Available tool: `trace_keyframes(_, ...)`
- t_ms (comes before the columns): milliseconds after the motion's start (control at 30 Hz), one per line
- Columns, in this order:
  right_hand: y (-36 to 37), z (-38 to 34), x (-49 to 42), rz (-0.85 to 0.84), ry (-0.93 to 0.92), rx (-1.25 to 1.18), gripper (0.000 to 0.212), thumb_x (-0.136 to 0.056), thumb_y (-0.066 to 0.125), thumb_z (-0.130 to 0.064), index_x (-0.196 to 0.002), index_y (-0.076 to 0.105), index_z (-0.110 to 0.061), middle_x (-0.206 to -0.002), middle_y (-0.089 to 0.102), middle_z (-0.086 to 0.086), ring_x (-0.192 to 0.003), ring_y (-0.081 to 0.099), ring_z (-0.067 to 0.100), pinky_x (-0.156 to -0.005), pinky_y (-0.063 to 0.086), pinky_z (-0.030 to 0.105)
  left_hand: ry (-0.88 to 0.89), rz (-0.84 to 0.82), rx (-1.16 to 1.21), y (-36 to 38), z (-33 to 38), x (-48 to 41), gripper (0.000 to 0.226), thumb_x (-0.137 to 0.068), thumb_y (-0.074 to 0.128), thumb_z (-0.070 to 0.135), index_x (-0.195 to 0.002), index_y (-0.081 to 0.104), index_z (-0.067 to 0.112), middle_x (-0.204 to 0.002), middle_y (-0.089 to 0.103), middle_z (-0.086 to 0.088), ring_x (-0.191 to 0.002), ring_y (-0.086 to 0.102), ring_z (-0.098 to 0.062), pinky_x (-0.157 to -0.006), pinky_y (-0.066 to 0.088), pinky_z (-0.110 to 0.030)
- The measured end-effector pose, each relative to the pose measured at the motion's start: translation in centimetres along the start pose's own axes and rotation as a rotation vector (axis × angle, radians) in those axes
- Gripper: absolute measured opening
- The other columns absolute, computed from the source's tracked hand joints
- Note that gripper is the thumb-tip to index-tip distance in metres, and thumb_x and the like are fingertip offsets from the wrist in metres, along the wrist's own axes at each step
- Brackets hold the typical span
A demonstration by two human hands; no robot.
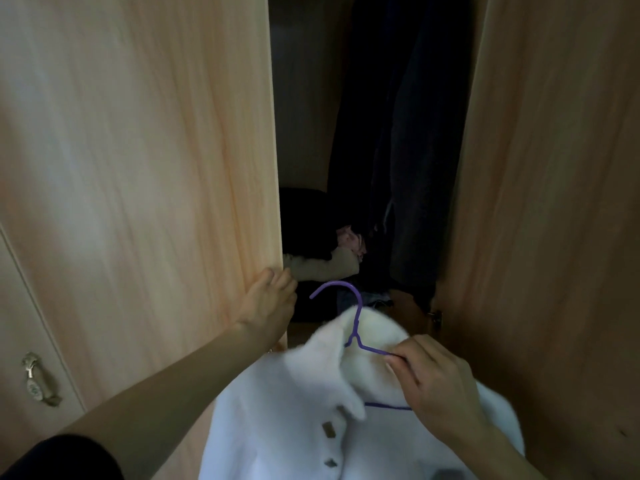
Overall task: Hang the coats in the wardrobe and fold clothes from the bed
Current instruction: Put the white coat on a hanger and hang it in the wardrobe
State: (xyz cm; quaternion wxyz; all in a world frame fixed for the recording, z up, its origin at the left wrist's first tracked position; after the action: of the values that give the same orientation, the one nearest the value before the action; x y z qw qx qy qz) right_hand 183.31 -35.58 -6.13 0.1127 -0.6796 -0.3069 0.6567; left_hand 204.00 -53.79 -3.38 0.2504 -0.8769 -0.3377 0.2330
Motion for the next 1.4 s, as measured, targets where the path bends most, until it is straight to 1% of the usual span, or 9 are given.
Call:
trace_keyframes(133, -1.2, -0.5, 0.7, 0.014, 0.003, -0.003, 0.024, -0.094, 0.054, -0.033, -0.078, 0.065, -0.02, -0.077, 0.06, -0.008, -0.067, 0.057, 0.011, -0.061, 0.039, 0.018, 0.011, 0.051, 0.006, -0.7, 0.4, 1.6, 0.039, -0.097, 0.041, 0.023, -0.133, 0.051, 0.011, -0.134, 0.042, -0.013, -0.133, 0.029, -0.033, -0.104, 0.03, -0.047)
trace_keyframes(267, -2.6, -1.1, 1.3, 0.038, -0.003, 0.003, 0.025, -0.096, 0.055, -0.032, -0.078, 0.065, -0.018, -0.078, 0.06, -0.008, -0.068, 0.057, 0.012, -0.06, 0.044, 0.022, 0.039, 0.086, -0.005, -1.6, 0.4, 3.5, 0.044, -0.097, 0.04, 0.021, -0.137, 0.045, 0.007, -0.141, 0.037, -0.018, -0.134, 0.028, -0.035, -0.105, 0.03, -0.05)
trace_keyframes(433, -4.0, -2.6, 2.3, 0.042, -0.047, -0.028, 0.026, -0.096, 0.055, -0.031, -0.078, 0.066, -0.016, -0.077, 0.06, -0.005, -0.067, 0.056, 0.013, -0.058, 0.046, 0.026, 0.048, 0.045, 0.033, -2.9, 1.1, 5.9, 0.049, -0.1, 0.034, 0.021, -0.146, 0.034, 0.004, -0.155, 0.022, -0.019, -0.146, 0.011, -0.034, -0.115, 0.018, -0.052)
trace_keyframes(567, -4.7, -3.7, 3.5, 0.019, -0.088, -0.069, 0.023, -0.096, 0.058, -0.028, -0.08, 0.068, -0.014, -0.079, 0.062, -0.002, -0.068, 0.058, 0.015, -0.056, 0.05, 0.032, 0.012, 0.036, 0.085, -4.7, 1.5, 7.8, 0.045, -0.101, 0.03, 0.016, -0.143, 0.037, 0.003, -0.154, 0.025, -0.02, -0.147, 0.01, -0.033, -0.115, 0.015, -0.051)
trace_keyframes(733, -6.2, -4.2, 4.4, 0.092, -0.17, -0.157, 0.017, -0.095, 0.063, -0.02, -0.083, 0.071, -0.011, -0.082, 0.064, 0.001, -0.071, 0.061, 0.019, -0.06, 0.052, 0.033, -0.021, 0.011, 0.1, -6.4, 1.9, 10.2, 0.045, -0.098, 0.033, 0.013, -0.142, 0.039, 0.005, -0.154, 0.026, -0.018, -0.147, 0.015, -0.032, -0.115, 0.018, -0.05)
trace_keyframes(933, -8.1, -3.9, 5.7, 0.153, -0.227, -0.241, 0.014, -0.093, 0.066, -0.021, -0.086, 0.071, -0.01, -0.083, 0.065, 0.001, -0.071, 0.061, 0.019, -0.059, 0.052, 0.032, -0.047, -0.1, 0.084, -7.5, 2.2, 13.1, 0.059, -0.093, 0.049, 0.02, -0.147, 0.03, 0.007, -0.157, 0.024, -0.014, -0.148, 0.014, -0.029, -0.116, 0.014, -0.051)
trace_keyframes(1100, -8.7, -4.4, 7.1, 0.157, -0.254, -0.334, 0.015, -0.093, 0.066, -0.024, -0.086, 0.071, -0.011, -0.083, 0.064, -0.001, -0.07, 0.059, 0.017, -0.058, 0.05, 0.029, -0.081, -0.106, 0.067, -9.7, 2.4, 16.3, 0.052, -0.089, 0.052, 0.015, -0.14, 0.042, 0.011, -0.15, 0.034, -0.012, -0.145, 0.021, -0.029, -0.111, 0.023, -0.048)
trace_keyframes(1233, -8.4, -5.4, 8.0, 0.129, -0.283, -0.371, 0.014, -0.092, 0.068, -0.023, -0.085, 0.07, -0.011, -0.082, 0.063, -0.002, -0.069, 0.059, 0.019, -0.056, 0.05, 0.034, -0.067, -0.104, 0.079, -10.8, 1.8, 18.8, 0.054, -0.088, 0.047, 0.012, -0.141, 0.039, 0.01, -0.154, 0.029, -0.01, -0.147, 0.016, -0.028, -0.109, 0.024, -0.045)
trace_keyframes(1400, -8.4, -6.8, 7.9, 0.102, -0.314, -0.394, 0.017, -0.094, 0.065, -0.025, -0.085, 0.07, -0.013, -0.082, 0.062, -0.003, -0.07, 0.059, 0.018, -0.056, 0.05, 0.033, -0.075, -0.101, 0.124, -11.5, 1.4, 21.8, 0.057, -0.089, 0.047, 0.012, -0.145, 0.033, 0.009, -0.156, 0.024, -0.011, -0.147, 0.012, -0.027, -0.111, 0.023, -0.047)
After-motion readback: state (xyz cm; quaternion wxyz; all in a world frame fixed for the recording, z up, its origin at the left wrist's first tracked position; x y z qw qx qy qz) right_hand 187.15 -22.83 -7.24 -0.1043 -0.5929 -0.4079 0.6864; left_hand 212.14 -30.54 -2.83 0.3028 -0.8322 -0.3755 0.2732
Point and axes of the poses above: each hand's wrist, its own x-axis away from the middle knuckle, its own y-axis out of the palm, z = x × y, the point moved 3 cm from there along -x, towards the middle knuckle
